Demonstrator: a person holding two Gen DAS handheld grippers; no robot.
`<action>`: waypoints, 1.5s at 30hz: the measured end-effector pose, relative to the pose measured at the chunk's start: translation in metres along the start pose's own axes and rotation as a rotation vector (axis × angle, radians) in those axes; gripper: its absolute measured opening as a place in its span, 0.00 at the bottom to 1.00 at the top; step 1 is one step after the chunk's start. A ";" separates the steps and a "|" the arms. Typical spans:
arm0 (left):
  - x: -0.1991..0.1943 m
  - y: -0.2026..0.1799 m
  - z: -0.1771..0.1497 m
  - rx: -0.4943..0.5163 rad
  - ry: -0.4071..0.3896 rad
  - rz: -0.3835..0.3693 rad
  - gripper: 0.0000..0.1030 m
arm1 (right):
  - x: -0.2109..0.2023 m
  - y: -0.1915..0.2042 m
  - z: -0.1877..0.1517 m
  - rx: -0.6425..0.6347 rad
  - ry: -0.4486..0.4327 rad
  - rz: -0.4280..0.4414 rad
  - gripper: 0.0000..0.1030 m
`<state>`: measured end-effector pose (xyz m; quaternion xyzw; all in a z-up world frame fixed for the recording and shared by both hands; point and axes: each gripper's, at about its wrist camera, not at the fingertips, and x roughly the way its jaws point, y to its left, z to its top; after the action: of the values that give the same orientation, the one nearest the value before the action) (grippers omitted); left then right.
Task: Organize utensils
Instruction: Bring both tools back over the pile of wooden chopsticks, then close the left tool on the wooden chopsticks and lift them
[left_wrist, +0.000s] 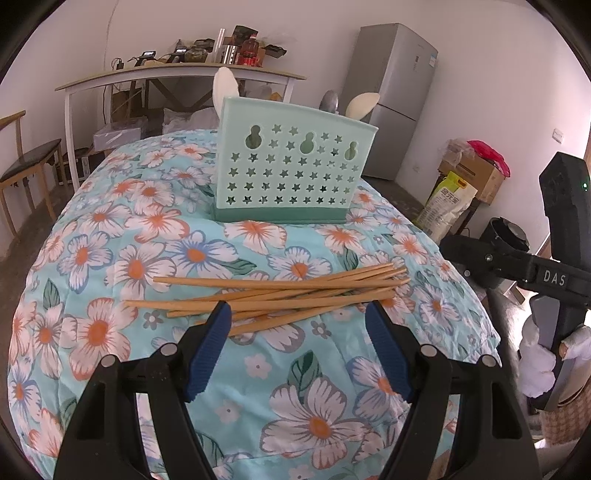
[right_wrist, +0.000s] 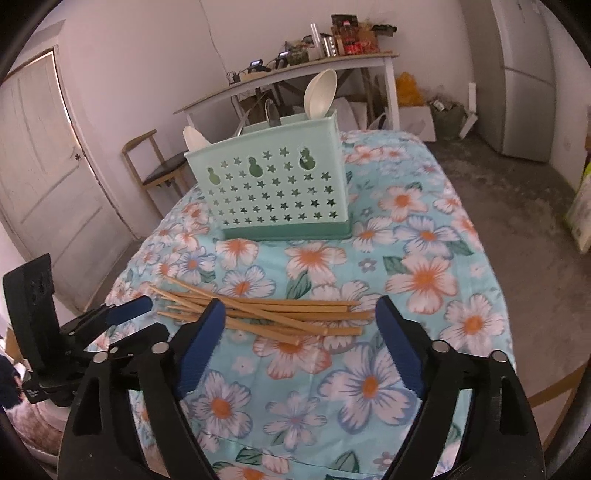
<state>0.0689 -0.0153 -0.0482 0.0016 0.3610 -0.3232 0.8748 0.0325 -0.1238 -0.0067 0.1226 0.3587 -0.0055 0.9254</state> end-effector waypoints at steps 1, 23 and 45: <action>0.000 -0.001 -0.001 0.004 0.002 -0.001 0.71 | 0.000 0.001 -0.001 -0.007 -0.001 -0.014 0.80; -0.004 -0.009 -0.020 0.027 0.046 -0.003 0.70 | 0.021 0.004 -0.023 -0.041 0.052 -0.131 0.88; -0.011 0.041 -0.001 -0.181 0.030 0.017 0.34 | 0.027 0.005 -0.038 -0.029 0.027 -0.024 0.82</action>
<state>0.0859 0.0233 -0.0511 -0.0694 0.4018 -0.2819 0.8685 0.0279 -0.1080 -0.0512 0.1049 0.3725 -0.0096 0.9220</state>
